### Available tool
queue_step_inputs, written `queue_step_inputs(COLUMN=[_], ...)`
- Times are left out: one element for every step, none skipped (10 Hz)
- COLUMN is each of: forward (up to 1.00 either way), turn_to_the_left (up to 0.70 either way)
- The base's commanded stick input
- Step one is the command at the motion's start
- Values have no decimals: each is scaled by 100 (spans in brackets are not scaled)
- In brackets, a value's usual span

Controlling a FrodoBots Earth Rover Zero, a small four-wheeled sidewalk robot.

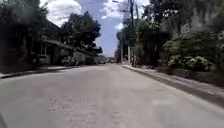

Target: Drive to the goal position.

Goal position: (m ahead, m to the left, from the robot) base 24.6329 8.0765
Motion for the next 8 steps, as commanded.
queue_step_inputs(forward=[100, 100, 100, 100, 100, 100, 100, 100], turn_to_the_left=[0, 0, 0, 0, -1, -11, -27, -22])
